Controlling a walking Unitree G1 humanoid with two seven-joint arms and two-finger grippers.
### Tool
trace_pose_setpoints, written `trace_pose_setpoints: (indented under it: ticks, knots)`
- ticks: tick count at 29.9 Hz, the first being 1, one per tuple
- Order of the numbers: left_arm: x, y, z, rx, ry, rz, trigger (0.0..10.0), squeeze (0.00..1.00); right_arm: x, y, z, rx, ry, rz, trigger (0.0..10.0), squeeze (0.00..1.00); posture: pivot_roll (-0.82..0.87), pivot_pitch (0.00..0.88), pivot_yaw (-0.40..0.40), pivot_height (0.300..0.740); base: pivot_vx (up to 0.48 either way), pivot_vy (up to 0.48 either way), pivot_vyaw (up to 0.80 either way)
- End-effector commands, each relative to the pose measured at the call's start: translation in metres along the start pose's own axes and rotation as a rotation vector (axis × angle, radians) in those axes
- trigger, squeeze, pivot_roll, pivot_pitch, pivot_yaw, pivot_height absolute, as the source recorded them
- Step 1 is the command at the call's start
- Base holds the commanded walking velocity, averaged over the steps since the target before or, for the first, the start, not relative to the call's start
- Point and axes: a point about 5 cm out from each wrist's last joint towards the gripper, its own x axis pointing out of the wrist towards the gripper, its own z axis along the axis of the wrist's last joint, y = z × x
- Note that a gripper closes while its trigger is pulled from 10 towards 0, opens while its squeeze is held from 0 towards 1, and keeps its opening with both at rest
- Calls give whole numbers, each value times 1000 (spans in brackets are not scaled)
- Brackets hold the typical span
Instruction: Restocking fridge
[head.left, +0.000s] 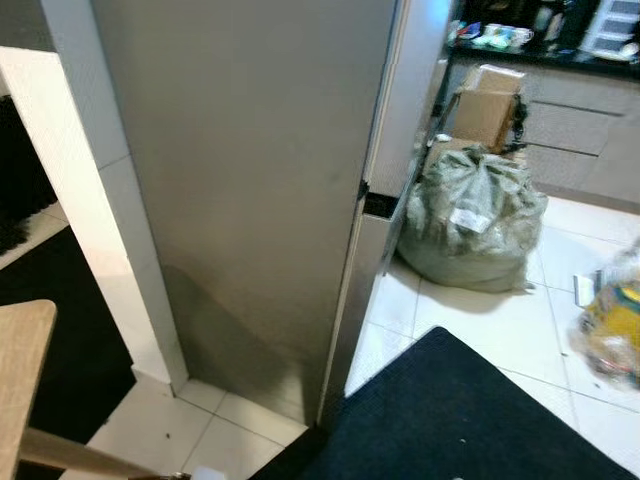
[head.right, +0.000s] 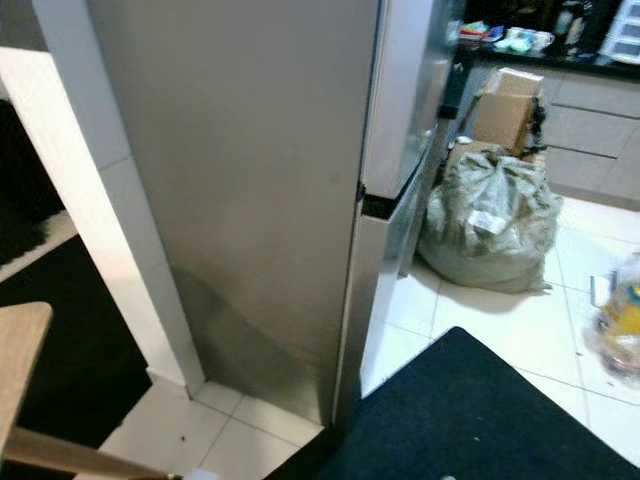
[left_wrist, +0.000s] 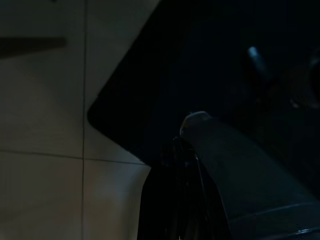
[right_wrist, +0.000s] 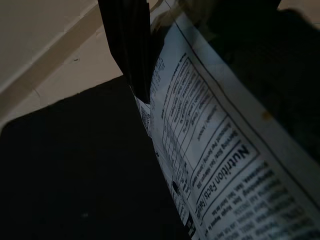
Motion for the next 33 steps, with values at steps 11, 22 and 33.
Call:
trace_pose_setpoints:
  ticks: [11, 22, 33]
  knots:
    - [-1, -1, -12, 6, 48, -6, 10000, 0, 0, -3, -1, 13, -2, -15, 10000, 0, -44, 4, -30, 740, 0, 0, -709]
    - [-1, 0, -11, 0, 48, -15, 10000, 0, 0, -3, -1, -1, -6, -14, 10000, 0, -45, 3, -29, 740, 0, -169, 0]
    - [-1, 1, -12, 2, 50, -3, 10000, 0, 0, -2, -1, -4, -5, -11, 10000, 0, -45, 3, -29, 740, 0, -297, 0]
